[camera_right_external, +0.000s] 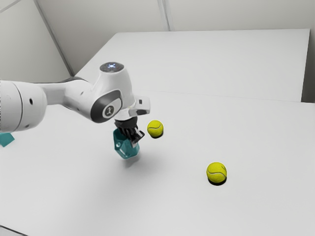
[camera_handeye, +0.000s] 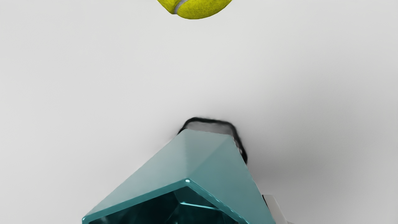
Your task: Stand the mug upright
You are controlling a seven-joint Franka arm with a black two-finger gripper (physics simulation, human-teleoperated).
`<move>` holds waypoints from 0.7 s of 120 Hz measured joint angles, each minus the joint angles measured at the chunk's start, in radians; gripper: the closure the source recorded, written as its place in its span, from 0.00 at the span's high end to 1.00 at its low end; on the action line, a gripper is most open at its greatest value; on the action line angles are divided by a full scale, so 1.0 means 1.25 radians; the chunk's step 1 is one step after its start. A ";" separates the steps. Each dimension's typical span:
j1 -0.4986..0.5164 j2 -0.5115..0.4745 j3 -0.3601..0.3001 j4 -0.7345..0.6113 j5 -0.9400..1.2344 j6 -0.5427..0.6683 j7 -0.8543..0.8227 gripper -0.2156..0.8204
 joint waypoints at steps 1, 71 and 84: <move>-0.002 0.002 0.000 0.002 0.000 0.000 -0.002 0.06; -0.022 0.108 -0.005 0.076 -0.012 0.033 -0.110 0.06; -0.023 0.116 -0.005 0.078 -0.015 0.038 -0.121 0.05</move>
